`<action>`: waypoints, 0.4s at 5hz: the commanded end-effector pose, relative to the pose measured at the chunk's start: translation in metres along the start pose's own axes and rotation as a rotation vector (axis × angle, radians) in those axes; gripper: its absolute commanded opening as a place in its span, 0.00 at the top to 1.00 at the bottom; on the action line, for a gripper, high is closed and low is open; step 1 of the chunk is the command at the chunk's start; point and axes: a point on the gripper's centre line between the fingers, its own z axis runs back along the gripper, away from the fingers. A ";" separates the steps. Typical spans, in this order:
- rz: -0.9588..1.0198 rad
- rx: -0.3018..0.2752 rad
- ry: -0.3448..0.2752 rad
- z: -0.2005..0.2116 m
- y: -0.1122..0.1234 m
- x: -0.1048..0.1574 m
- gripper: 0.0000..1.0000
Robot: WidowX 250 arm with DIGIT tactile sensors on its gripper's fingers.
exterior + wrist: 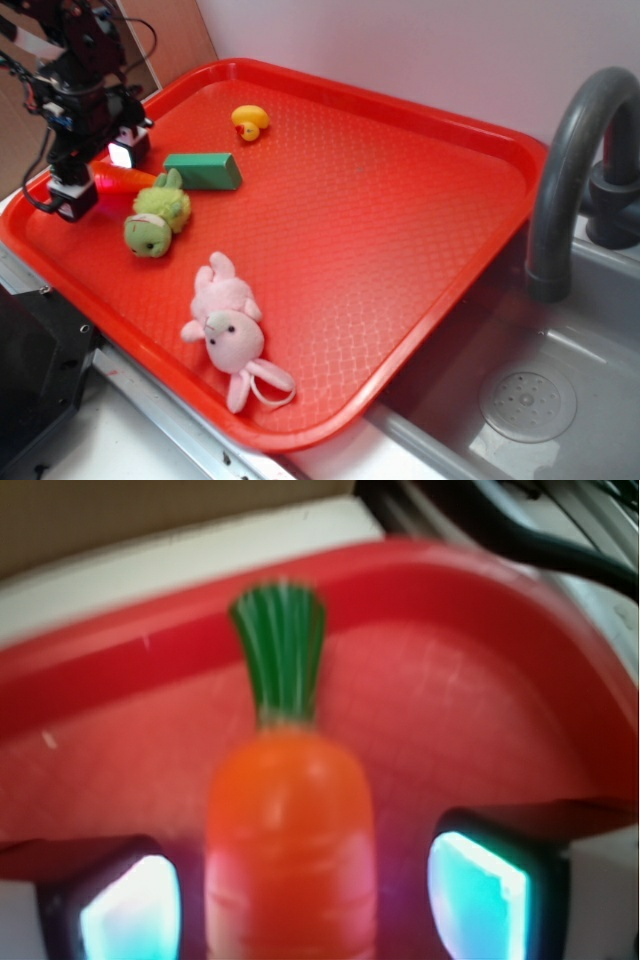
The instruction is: Grab the carrot.
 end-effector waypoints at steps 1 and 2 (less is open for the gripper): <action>-0.055 0.033 -0.002 -0.012 0.017 -0.013 0.55; -0.063 0.029 -0.012 -0.010 0.019 -0.018 1.00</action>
